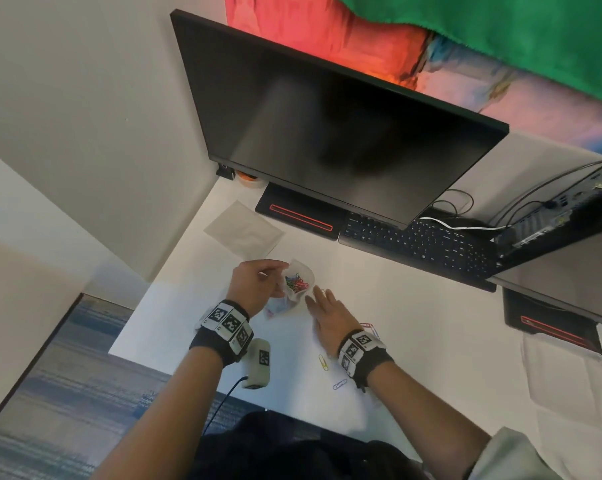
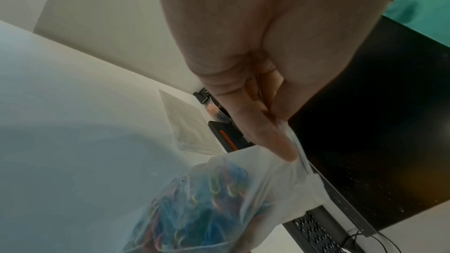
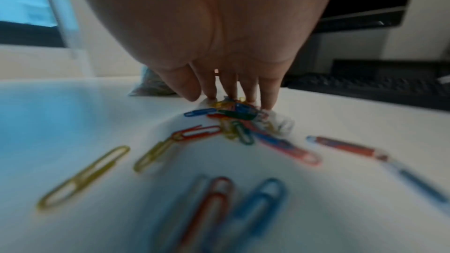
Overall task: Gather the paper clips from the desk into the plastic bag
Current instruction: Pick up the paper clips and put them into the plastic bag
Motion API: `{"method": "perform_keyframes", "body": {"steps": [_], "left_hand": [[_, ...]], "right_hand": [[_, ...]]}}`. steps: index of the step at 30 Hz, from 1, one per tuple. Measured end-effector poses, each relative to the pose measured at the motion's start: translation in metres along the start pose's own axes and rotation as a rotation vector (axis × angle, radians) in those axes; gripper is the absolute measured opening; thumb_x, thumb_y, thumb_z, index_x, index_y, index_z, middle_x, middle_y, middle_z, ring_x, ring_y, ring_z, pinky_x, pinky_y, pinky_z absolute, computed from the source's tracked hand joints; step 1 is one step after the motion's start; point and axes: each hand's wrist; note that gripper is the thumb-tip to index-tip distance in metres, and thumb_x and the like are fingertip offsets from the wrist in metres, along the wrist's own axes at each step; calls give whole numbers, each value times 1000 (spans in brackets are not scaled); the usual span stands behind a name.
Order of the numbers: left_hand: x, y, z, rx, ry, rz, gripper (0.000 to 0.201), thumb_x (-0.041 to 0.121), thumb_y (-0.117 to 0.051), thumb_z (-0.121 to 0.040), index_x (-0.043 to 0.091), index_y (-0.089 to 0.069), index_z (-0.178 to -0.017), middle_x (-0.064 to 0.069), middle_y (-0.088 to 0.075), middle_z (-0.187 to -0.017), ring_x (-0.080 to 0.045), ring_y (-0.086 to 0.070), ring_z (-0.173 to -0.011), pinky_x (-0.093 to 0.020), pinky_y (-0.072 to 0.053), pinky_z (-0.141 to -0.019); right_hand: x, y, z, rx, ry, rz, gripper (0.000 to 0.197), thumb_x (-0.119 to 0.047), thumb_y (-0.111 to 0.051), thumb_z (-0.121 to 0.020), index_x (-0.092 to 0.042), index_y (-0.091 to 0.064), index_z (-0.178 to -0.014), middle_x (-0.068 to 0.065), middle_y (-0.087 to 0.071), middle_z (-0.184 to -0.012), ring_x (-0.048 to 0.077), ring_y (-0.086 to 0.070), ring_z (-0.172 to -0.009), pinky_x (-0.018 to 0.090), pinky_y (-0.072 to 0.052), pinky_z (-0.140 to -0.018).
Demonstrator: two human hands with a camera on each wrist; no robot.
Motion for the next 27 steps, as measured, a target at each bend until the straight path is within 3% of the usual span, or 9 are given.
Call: {"method": "perform_keyframes", "body": {"steps": [4,6,10,14,16,18,22,25,27], "left_hand": [[-1,0,1,1,7,0,17,12,-61,-94,20,-77,-96,-6,-73,-76,-23,-74,-67,-45,-62,-78],[1,-2,3,-4,4,-19,17,14,-61,-94,19,-76,-98,-4,-74,-76,-23,-74,-68,-44,-62,-78],[3,-9,5,-26,21,-46,18,16,-60,-95,19,-76,-101,-4,-75,-80,-21,-75,-69,-48,-63,-71],[6,-13,8,-37,9,-49,18,13,-60,-95,15,-76,-103,-7,-74,-84,-24,-75,-69,-43,-62,-78],[6,-15,8,-50,8,-55,17,13,-61,-95,13,-75,-104,-10,-75,-86,-24,-75,-69,-42,-63,-77],[6,-17,9,-61,4,-65,17,13,-61,-94,12,-75,-104,-10,-75,-86,-25,-75,-69,-41,-63,-75],[10,-23,10,-75,34,-78,17,13,-61,-95,14,-76,-102,-9,-75,-87,-25,-75,-70,-30,-62,-63],[13,-26,12,-85,44,-99,19,11,-57,-96,14,-76,-101,-8,-74,-81,-27,-74,-72,-15,-51,-48],[14,-28,14,-85,55,-102,20,11,-57,-96,13,-75,-101,-10,-74,-79,-27,-74,-72,-14,-49,-46]], "right_hand": [[25,0,29,-145,164,201,75,-2,-42,-89,-5,-2,-152,10,9,-161,31,-1,-148,46,-22,-118],[26,3,41,-161,192,238,76,2,-47,-89,-3,-5,-152,11,7,-161,31,-1,-148,44,-21,-119],[26,7,41,-97,183,187,66,5,-59,-83,-2,-34,-144,14,-23,-156,31,-24,-142,39,-30,-115],[24,5,35,48,133,140,41,-5,-63,-85,-8,-57,-126,10,-49,-136,25,-48,-122,33,-45,-102],[25,12,30,145,-43,-92,24,-11,-60,-90,-11,-69,-113,7,-62,-120,21,-58,-108,29,-48,-97],[31,23,26,218,-285,-424,15,-15,-70,-84,-14,-77,-97,2,-71,-101,13,-65,-88,22,-52,-87],[42,39,28,130,-529,-926,24,-19,-89,-65,-19,-80,-87,-4,-76,-83,0,-67,-67,9,-51,-62],[46,58,29,158,-494,-1108,29,-24,-89,-64,-19,-79,-91,-5,-77,-87,8,-72,-83,20,-56,-79],[39,74,28,201,-439,-1355,26,-12,-83,-71,-11,-76,-97,7,-76,-97,18,-72,-91,28,-56,-87]]}}
Point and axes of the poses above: each hand's wrist, its own z-axis away from the middle knuckle, its own y-axis out of the back of the hand, x = y × z
